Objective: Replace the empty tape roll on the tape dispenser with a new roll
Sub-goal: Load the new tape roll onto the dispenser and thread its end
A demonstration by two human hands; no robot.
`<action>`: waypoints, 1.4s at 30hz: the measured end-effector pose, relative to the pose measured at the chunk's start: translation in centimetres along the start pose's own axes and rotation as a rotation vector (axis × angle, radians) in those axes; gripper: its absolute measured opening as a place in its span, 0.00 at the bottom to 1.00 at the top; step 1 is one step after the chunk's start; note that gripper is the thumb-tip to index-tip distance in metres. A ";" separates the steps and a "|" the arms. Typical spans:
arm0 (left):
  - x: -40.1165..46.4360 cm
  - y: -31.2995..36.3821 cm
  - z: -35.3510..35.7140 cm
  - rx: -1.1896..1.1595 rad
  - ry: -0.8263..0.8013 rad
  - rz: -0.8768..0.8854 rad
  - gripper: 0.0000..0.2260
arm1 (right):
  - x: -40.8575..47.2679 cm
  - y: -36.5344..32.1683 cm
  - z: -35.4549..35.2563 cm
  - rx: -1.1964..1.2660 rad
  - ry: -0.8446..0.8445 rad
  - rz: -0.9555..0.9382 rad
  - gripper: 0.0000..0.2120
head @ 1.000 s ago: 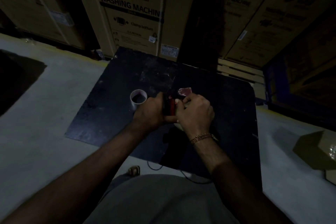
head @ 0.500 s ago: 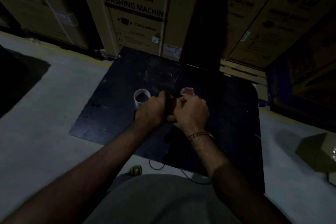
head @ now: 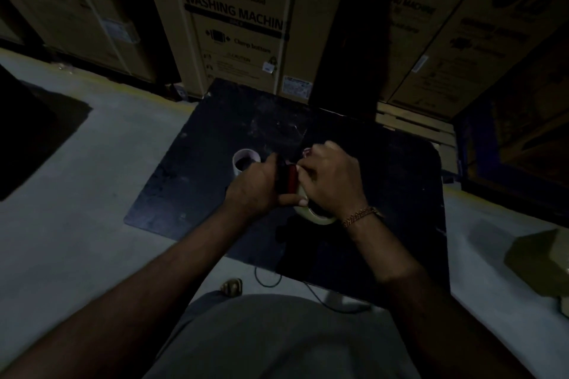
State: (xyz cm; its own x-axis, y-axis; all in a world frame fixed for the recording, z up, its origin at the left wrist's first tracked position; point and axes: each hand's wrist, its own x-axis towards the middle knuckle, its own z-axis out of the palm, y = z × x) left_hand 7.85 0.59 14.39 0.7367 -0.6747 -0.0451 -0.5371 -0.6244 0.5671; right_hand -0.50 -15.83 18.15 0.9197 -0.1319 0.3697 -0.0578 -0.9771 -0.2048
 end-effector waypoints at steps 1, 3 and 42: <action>0.0 -0.1 -0.1 0.008 -0.010 -0.002 0.50 | 0.0 0.2 0.2 -0.013 0.040 -0.047 0.09; 0.0 -0.3 -0.1 0.013 -0.024 0.004 0.50 | 0.0 0.5 0.6 -0.001 0.108 -0.126 0.09; -2.2 1.5 -0.2 0.424 -0.073 -0.033 0.42 | 1.1 -0.9 2.8 0.378 -0.020 0.405 0.06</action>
State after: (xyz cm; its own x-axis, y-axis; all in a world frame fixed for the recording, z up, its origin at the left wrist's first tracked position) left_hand 5.47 1.18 15.53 0.7337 -0.6680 -0.1243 -0.6462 -0.7425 0.1766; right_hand 1.68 -14.67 16.25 0.8605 -0.4776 0.1773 -0.2682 -0.7206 -0.6394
